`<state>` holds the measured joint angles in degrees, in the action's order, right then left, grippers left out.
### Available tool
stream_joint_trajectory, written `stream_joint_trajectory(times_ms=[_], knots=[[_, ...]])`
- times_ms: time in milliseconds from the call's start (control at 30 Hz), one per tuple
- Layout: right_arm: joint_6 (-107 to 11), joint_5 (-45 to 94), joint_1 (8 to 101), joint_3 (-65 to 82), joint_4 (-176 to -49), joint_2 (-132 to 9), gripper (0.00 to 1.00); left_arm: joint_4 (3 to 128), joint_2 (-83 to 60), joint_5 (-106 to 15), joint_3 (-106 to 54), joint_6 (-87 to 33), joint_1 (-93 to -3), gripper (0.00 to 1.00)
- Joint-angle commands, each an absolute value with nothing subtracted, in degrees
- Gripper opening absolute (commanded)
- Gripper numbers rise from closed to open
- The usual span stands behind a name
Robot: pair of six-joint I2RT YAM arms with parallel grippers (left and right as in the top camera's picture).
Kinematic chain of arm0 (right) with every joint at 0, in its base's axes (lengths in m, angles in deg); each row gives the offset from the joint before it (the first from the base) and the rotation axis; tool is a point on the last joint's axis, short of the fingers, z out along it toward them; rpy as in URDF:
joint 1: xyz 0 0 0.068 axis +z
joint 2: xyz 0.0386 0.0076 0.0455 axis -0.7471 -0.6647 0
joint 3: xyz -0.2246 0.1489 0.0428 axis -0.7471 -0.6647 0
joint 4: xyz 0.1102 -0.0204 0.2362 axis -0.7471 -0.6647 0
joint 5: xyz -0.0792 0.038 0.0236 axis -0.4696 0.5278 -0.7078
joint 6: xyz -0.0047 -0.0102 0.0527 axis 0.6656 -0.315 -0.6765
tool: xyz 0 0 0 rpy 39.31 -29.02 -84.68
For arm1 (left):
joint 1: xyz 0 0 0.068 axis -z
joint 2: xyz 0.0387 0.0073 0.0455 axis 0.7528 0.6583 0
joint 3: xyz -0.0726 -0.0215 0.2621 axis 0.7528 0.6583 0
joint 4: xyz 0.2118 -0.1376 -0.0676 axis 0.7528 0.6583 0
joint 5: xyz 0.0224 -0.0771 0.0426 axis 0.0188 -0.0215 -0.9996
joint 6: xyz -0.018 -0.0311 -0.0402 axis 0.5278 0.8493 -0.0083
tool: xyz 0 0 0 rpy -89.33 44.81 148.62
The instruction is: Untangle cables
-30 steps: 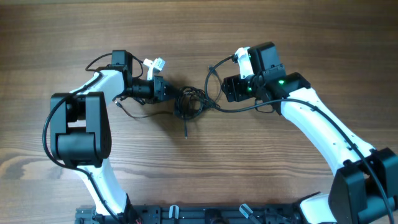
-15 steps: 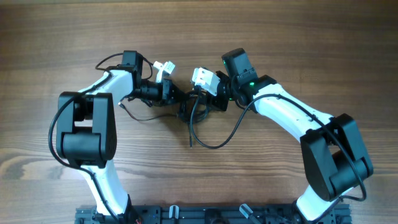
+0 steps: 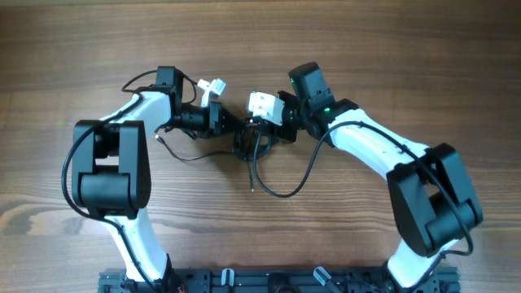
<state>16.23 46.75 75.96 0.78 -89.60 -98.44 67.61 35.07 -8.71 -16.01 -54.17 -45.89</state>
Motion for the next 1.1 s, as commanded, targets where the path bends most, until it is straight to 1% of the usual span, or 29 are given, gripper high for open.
stream_joint_trajectory(times_ms=[0, 67, 133, 200, 233, 267, 333, 400, 500, 567, 733, 833, 900, 967, 1000, 1067], knots=[[16.61, 48.32, 76.13, 0.84, -88.33, -101.34, 0.48, 67.68, 35.83, -6.17, -15.88, -55.5, -46.07, 0.04], [16.58, 48.32, 76.15, 0.84, -88.14, -102.0, 0.48, 67.68, 35.83, -6.15, -15.88, -55.5, -46.07, 0.04], [16.52, 48.35, 76.15, 0.84, -88.18, -102.81, 0.4, 67.66, 35.83, -6.15, -15.88, -55.5, -46.07, 0.04], [16.5, 48.35, 76.15, 0.84, -88.14, -103.35, 0.23, 67.64, 35.83, -6.19, -15.88, -55.53, -46.07, 0.04], [15.88, 48.32, 76.13, 0.84, -88.14, -103.4, 0.13, 67.61, 35.83, -6.22, -15.88, -55.5, -46.07, 0.04], [14.09, 48.32, 76.13, 0.84, -88.14, -103.38, 0.04, 67.53, 35.83, -6.26, -15.88, -55.5, -46.07, 0.04], [8.98, 48.35, 76.13, 0.87, -88.09, -103.29, 0.04, 67.16, 35.83, -6.87, -15.88, -55.48, -46.07, 0.05], [6.81, 48.65, 76.13, 0.87, -88.18, -103.27, 0.04, 66.94, 35.83, -7.77, -15.88, -55.26, -46.11, 0.08], [2.95, 52.02, 76.02, 0.87, -88.84, -101.69, 0.04, 66.72, 35.83, -12.23, -15.88, -53.36, -46.11, 0.09], [2.6, 53.02, 76.02, 0.87, -90.26, -98.79, 0.04, 66.26, 35.83, -16.07, -15.88, -50.56, -46.11, 0.09], [2.57, 54.16, 76.02, 0.87, -94.8, -91.01, 0.04, 66.28, 35.83, -16.36, -15.88, -50.52, -46.11, 0.08], [0.98, 54.12, 76.0, 0.87, -94.98, -87.31, 0.04, 66.28, 35.83, -16.4, -15.88, -50.52, -46.11, 0.08], [-3.52, 54.09, 75.63, 0.87, -93.49, -86.04, 0.04, 66.35, 35.83, -17.63, -15.88, -50.54, -46.11, 0.08], [-10.96, 53.24, 74.6, 0.87, -91.46, -85.89, 0.04, 66.35, 35.83, -17.63, -15.88, -50.52, -46.11, 0.08], [-16.25, 51.1, 73.92, 0.87, -90.74, -85.91, 0.04, 66.35, 35.83, -17.63, -15.88, -50.54, -46.11, 0.08], [-29.16, 42.18, 72.79, 0.87, -90.61, -85.91, 0.04, 66.33, 35.83, -17.63, -15.88, -50.54, -46.11, 0.08]])
